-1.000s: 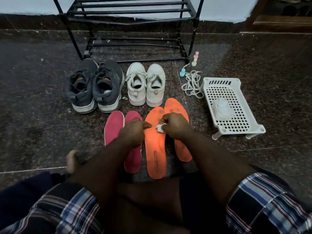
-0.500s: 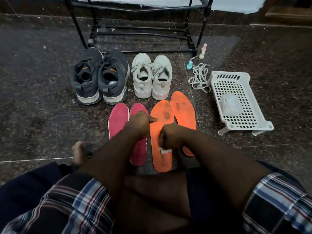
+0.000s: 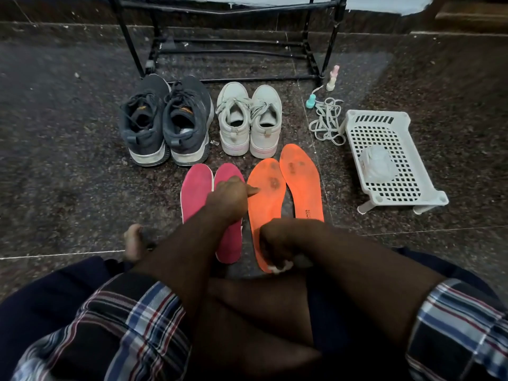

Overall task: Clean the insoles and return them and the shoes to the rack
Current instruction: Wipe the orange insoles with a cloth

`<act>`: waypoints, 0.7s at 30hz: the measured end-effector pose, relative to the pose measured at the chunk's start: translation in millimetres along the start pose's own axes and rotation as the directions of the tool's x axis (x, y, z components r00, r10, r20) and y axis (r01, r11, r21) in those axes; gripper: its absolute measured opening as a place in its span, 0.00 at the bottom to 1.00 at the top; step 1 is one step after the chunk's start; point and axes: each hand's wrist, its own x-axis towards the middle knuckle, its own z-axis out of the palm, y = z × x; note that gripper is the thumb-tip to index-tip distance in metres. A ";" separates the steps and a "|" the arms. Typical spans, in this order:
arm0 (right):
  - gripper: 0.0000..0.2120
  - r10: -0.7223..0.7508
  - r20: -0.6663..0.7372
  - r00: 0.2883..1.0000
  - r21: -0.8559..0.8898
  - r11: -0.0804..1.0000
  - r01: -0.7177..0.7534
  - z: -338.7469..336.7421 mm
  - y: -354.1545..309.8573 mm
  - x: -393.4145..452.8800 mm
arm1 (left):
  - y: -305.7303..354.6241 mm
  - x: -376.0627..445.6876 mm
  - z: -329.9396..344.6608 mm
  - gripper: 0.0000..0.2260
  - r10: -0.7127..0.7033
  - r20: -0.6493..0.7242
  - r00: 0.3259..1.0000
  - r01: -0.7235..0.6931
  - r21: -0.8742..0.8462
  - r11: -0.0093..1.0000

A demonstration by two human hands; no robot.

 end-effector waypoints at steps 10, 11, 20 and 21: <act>0.08 0.388 -0.516 0.763 0.702 0.702 0.118 -41.5 102.8 -16.5 | 35.5 -22.1 -5.2 0.24 0.074 -0.074 0.994 -0.061 0.171 0.983; 0.08 0.426 -0.516 0.743 0.708 0.701 0.090 -40.8 110.0 -16.0 | 41.4 -22.7 -2.7 0.26 0.125 -0.022 0.992 -0.119 0.190 0.975; 0.07 0.363 -0.588 0.723 0.578 0.814 0.061 -39.6 117.0 -1.1 | 53.7 -15.5 7.0 0.30 0.112 0.040 0.993 -0.119 0.317 0.941; 0.07 0.357 -0.586 0.728 0.565 0.824 0.051 -39.1 117.5 1.1 | 56.1 -14.9 7.4 0.29 0.119 0.024 0.993 -0.120 0.308 0.944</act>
